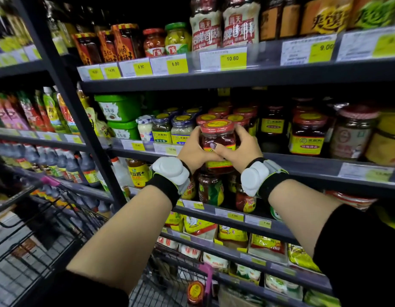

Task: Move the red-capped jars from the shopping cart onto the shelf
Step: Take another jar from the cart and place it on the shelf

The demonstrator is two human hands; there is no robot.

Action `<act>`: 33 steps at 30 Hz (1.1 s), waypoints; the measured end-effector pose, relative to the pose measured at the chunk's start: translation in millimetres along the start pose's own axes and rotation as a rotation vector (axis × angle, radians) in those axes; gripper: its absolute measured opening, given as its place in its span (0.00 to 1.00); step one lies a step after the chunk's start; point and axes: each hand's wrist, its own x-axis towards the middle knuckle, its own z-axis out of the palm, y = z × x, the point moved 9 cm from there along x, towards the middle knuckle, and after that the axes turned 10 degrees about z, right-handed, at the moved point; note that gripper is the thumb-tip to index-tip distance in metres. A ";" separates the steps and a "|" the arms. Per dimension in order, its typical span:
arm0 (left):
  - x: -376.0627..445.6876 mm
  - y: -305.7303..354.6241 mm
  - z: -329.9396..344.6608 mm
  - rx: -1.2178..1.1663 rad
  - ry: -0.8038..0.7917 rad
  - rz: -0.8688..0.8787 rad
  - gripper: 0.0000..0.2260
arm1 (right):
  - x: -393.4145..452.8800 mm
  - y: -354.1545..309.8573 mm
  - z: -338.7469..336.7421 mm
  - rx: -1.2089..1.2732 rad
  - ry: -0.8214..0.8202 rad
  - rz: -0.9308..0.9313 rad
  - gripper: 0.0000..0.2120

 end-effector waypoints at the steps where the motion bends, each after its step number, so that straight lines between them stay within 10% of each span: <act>1: 4.4 4.0 4.4 0.017 -0.011 0.018 0.37 | 0.1 -0.8 -7.9 -0.018 0.017 -0.005 0.29; 19: 48.2 49.6 82.8 0.173 -0.102 0.190 0.50 | 14.0 13.8 -110.9 -0.276 0.238 0.016 0.32; 33: 69.0 49.5 87.4 0.575 -0.087 0.097 0.39 | 41.5 46.0 -110.3 -0.208 0.145 0.143 0.35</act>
